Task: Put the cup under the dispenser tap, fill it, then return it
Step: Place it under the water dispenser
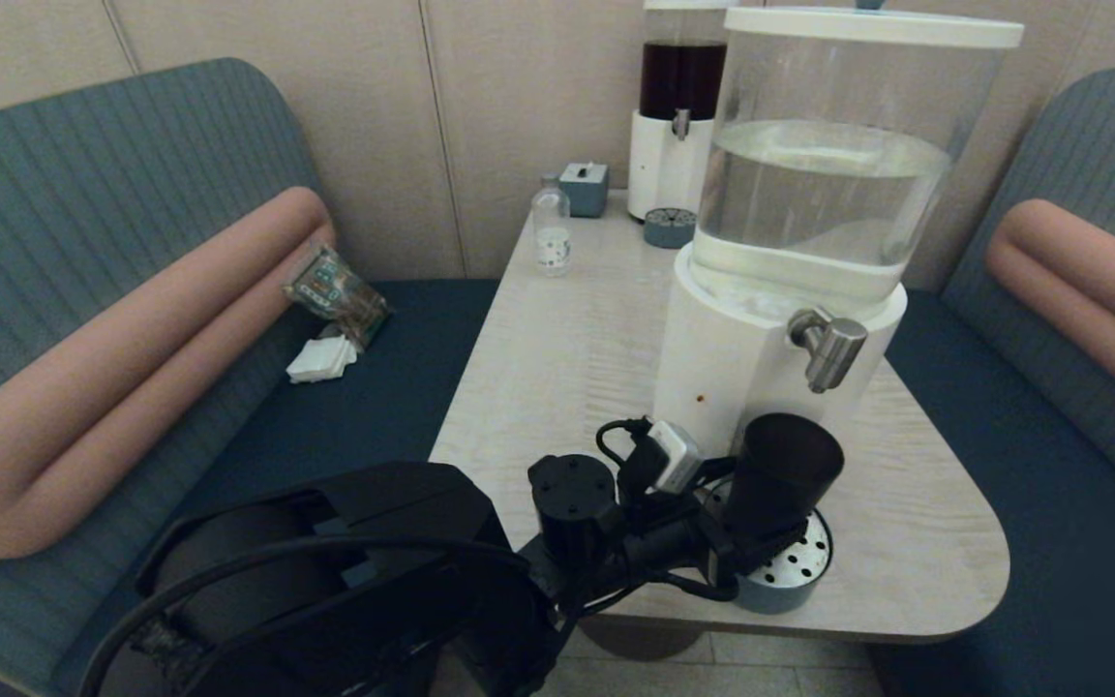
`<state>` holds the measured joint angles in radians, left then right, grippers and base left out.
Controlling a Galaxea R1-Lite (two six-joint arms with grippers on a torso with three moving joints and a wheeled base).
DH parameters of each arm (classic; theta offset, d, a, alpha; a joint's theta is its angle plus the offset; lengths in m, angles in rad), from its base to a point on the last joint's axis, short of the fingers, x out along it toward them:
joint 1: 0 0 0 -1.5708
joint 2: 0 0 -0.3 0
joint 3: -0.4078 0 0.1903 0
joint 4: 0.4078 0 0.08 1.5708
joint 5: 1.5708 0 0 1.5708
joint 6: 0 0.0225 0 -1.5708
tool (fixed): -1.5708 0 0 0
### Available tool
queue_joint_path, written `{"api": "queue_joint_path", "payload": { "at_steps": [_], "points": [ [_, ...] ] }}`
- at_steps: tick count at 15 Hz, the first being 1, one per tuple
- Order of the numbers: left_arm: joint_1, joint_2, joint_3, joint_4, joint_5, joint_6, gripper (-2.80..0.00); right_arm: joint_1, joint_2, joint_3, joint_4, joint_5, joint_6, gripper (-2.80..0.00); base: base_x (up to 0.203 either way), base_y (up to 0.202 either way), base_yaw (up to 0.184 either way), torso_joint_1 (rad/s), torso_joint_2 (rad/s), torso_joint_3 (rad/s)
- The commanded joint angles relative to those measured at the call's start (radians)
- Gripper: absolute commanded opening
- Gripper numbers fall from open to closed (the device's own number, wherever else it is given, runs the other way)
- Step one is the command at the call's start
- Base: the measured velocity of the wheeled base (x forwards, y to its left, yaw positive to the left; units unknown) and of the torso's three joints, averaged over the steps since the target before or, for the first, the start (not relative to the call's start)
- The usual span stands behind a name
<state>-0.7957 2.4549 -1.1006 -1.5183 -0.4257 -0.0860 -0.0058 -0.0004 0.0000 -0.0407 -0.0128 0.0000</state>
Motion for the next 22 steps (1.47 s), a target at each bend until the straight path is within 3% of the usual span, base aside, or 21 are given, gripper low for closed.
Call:
{"api": "queue_joint_path", "payload": {
  "at_steps": [1, 15, 20, 21, 22],
  "points": [
    [0.0, -0.007, -0.001, -0.012, 0.0, 0.0, 0.0, 0.0, 0.0, 0.015, -0.001, 0.0, 0.0, -2.8, 0.0, 0.0, 0.0, 0.0, 0.0, 0.0],
    [0.001, -0.132, 0.202, -0.012, 0.005, 0.011, 0.0, 0.0, 0.0, 0.014, -0.001, 0.0, 0.0, -2.8, 0.0, 0.0, 0.0, 0.0, 0.0, 0.0],
    [0.001, -0.289, 0.424, -0.012, 0.02, 0.011, 0.0, 0.0, 0.0, 0.015, -0.001, 0.0, 0.0, -2.8, 0.0, 0.0, 0.0, 0.0, 0.0, 0.0],
    [0.001, -0.321, 0.471, -0.012, 0.029, 0.012, -2.8, 0.0, 0.0, 0.015, -0.001, 0.0, 0.0, -2.8, 0.0, 0.0, 0.0, 0.0, 0.0, 0.0],
    [0.0, -0.339, 0.493, -0.012, 0.048, 0.012, -2.8, 0.0, 0.0, 0.015, -0.001, 0.0, 0.0, -2.8, 0.0, 0.0, 0.0, 0.0, 0.0, 0.0]
  ]
}}
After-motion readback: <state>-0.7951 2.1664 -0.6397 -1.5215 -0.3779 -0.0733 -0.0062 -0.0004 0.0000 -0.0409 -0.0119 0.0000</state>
